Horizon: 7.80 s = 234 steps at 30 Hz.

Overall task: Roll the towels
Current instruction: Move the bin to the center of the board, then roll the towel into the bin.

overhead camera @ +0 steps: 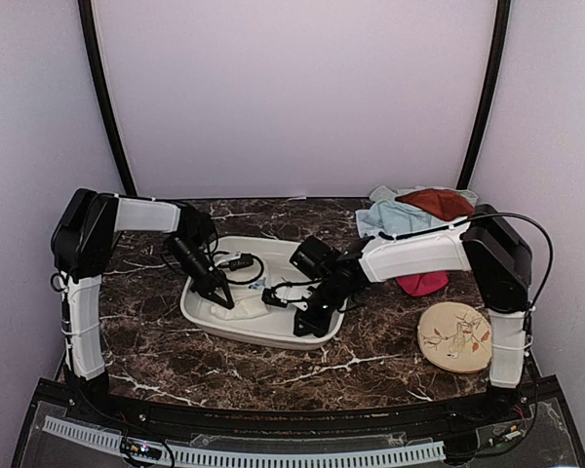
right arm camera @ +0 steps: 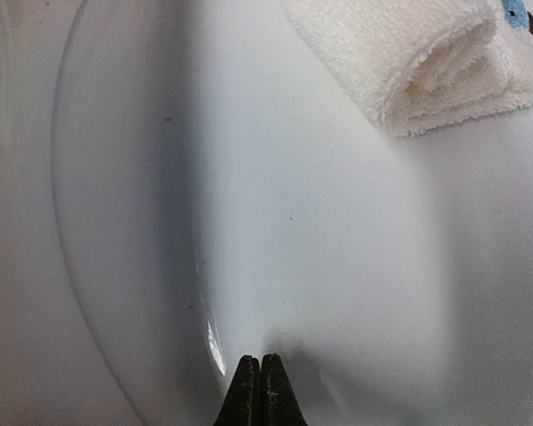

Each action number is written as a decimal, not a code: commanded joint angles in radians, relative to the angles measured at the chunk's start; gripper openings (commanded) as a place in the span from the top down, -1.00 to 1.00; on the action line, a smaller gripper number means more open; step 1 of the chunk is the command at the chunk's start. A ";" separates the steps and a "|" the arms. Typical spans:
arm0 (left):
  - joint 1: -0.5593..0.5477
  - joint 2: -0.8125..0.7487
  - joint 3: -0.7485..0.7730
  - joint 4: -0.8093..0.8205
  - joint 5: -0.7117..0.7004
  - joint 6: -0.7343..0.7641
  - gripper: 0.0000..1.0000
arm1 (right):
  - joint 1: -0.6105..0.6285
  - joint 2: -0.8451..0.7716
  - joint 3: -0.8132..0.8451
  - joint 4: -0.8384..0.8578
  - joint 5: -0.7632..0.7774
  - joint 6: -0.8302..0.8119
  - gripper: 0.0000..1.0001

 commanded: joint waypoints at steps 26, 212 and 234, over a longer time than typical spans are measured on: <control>-0.052 0.115 0.223 -0.177 -0.125 0.065 1.00 | 0.089 -0.214 -0.410 0.967 0.220 -0.594 -0.48; 0.169 -0.058 0.254 -0.101 0.016 0.219 -0.20 | 0.045 0.329 0.386 0.305 0.034 -0.365 0.89; 0.235 -0.437 -0.201 0.046 -0.031 0.331 -0.06 | -0.049 0.576 0.838 -0.093 -0.446 0.280 0.98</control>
